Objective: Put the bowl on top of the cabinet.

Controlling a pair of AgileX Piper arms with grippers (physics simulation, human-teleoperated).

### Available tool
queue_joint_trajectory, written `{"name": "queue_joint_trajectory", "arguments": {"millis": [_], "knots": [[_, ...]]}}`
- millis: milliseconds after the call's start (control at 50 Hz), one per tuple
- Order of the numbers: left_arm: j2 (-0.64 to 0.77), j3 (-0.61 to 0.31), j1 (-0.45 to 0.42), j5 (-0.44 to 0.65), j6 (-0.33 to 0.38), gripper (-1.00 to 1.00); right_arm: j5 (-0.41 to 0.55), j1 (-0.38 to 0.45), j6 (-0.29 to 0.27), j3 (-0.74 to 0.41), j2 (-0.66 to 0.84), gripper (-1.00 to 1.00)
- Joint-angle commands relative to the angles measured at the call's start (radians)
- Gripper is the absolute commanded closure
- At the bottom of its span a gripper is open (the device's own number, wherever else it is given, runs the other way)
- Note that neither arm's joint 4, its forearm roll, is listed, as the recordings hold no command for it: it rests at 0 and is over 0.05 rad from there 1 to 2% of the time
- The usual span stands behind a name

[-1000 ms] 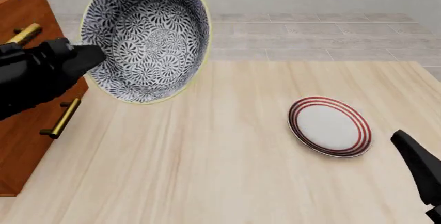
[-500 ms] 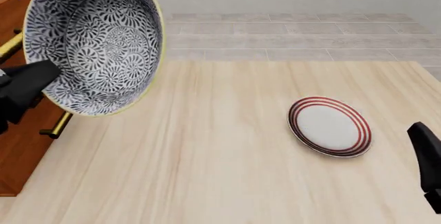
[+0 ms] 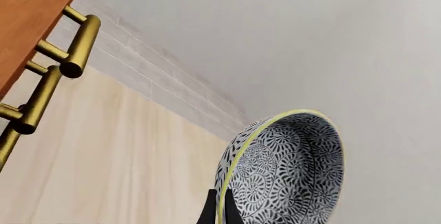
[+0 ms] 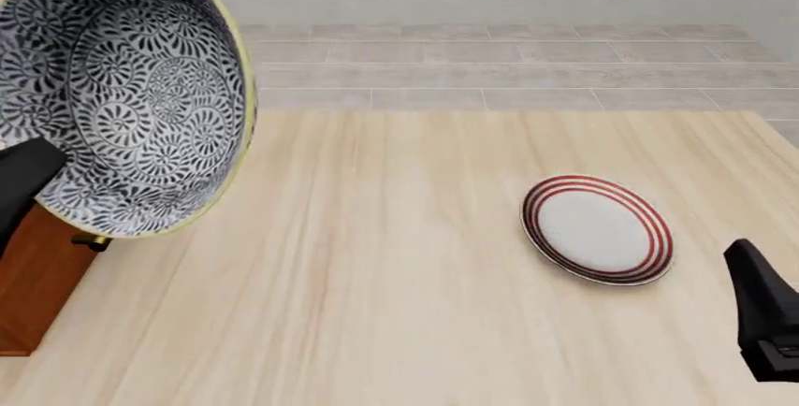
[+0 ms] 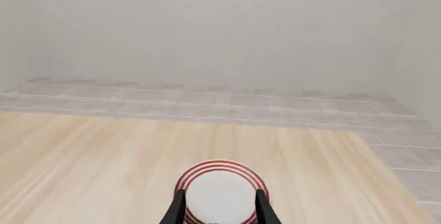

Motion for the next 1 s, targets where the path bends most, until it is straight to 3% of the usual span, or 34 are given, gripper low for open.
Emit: {"name": "queue_joint_trajectory", "arguments": {"millis": [20, 540, 620, 720, 780, 820, 880, 1000], "knots": [[-0.024, 0.020, 0.017, -0.014, 0.002, 1.00, 0.008, -0.014, 0.035, 0.005, 0.000, -1.00], [-0.001, 0.033, 0.018, -0.030, 0.011, 1.00, 0.005, -0.014, 0.036, 0.009, 0.000, -1.00], [0.023, -0.014, 0.025, 0.001, 0.029, 1.00, 0.003, -0.014, 0.036, 0.011, 0.000, -1.00], [0.095, -0.085, 0.033, 0.059, -0.009, 1.00, -0.001, -0.014, 0.036, 0.015, 0.000, -1.00], [0.118, -0.139, 0.036, 0.102, 0.004, 1.00, -0.004, 0.005, 0.035, 0.018, 0.000, -1.00], [0.150, -0.168, 0.046, 0.139, -0.030, 1.00, -0.006, 0.001, 0.035, 0.020, 0.000, -1.00], [0.176, -0.246, 0.097, 0.192, 0.013, 1.00, -0.007, 0.001, 0.035, 0.022, 0.000, -1.00], [0.240, -0.340, 0.119, 0.250, 0.023, 1.00, -0.008, 0.001, 0.035, 0.022, 0.000, -1.00]]}}
